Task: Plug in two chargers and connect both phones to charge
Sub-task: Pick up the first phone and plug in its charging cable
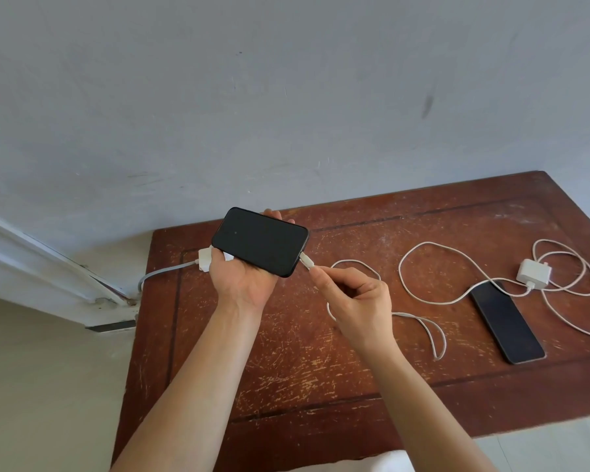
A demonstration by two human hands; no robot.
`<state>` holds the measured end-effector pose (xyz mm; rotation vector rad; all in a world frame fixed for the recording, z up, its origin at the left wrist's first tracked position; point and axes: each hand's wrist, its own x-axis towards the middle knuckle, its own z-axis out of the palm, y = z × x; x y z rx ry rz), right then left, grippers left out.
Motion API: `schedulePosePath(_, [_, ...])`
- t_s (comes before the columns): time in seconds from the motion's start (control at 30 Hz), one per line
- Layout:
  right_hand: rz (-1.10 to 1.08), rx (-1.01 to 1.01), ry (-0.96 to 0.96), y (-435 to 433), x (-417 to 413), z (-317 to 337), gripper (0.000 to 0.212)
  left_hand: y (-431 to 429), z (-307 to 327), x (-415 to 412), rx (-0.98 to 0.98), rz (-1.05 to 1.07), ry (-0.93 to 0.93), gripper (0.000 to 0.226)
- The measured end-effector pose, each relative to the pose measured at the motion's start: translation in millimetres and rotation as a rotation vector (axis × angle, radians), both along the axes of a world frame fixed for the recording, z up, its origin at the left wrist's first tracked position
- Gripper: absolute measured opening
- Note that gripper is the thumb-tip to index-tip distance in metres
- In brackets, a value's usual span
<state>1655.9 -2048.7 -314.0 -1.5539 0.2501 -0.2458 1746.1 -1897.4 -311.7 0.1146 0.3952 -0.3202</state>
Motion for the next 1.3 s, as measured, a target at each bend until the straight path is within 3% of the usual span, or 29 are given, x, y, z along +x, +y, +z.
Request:
schedulePosePath(0.33, [0.086,-0.040,0.044,-14,5,3,0.009,2,0,2,0.102,-0.064,-0.117,0.065])
schedulePosePath(0.83, [0.062,-0.130,0.035,-19,5,1,0.011,-2,1,6,0.147,-0.099,-0.060,0.066])
schedulePosePath(1.07, [0.027,-0.088,0.032,-14,4,2,0.009,-4,2,4,0.169,-0.096,-0.099,0.053])
schedulePosePath(1.3, [0.119,-0.143,0.088,-13,3,4,0.016,-1,3,5,0.243,-0.131,-0.075,0.065])
